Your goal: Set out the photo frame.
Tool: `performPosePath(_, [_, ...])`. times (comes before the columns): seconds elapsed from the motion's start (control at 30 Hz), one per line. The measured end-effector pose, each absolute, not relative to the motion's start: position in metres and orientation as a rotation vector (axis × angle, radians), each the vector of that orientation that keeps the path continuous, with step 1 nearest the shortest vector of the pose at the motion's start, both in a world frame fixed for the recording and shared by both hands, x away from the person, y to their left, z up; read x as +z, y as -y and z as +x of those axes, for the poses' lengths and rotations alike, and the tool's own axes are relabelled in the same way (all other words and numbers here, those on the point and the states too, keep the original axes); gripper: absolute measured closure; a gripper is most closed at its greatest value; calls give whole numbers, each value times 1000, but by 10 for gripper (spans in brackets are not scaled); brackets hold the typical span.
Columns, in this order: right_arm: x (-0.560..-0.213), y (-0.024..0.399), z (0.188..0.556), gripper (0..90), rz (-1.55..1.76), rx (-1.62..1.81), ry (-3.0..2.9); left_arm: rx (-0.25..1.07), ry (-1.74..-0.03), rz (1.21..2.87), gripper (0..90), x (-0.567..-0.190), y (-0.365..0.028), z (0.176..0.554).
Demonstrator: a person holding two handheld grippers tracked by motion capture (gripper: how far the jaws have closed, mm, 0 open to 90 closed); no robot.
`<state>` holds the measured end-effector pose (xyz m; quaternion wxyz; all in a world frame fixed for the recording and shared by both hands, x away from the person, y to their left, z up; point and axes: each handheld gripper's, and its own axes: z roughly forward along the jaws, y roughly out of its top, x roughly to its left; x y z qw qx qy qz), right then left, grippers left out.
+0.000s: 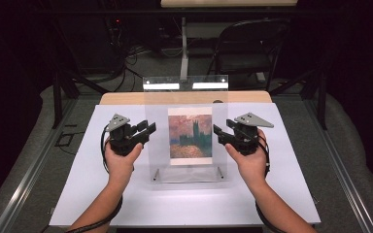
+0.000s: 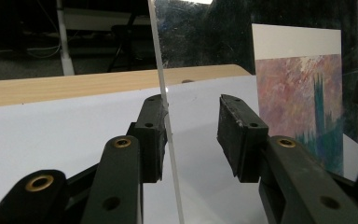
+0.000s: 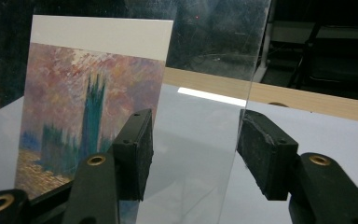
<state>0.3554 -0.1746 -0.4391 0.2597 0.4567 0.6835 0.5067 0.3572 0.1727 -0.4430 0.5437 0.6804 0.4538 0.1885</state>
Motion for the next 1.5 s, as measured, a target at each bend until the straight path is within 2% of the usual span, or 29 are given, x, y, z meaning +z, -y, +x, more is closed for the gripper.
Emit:
performPosePath(0.63, [-437,185,297,497,1172,1464,-1858,424,-961,1617,633,-445,-179,306])
performPosePath(1.03, [-440,188,280,488,1148,1495,-1862,468,-932,1652,591,-448,-174,288])
performPosePath(1.27, [-442,190,276,471,1135,1503,-1864,449,-943,1662,560,-454,-177,285])
performPosePath(1.5, [-454,201,273,425,1139,1488,-1853,457,-972,1663,482,-466,-191,279])
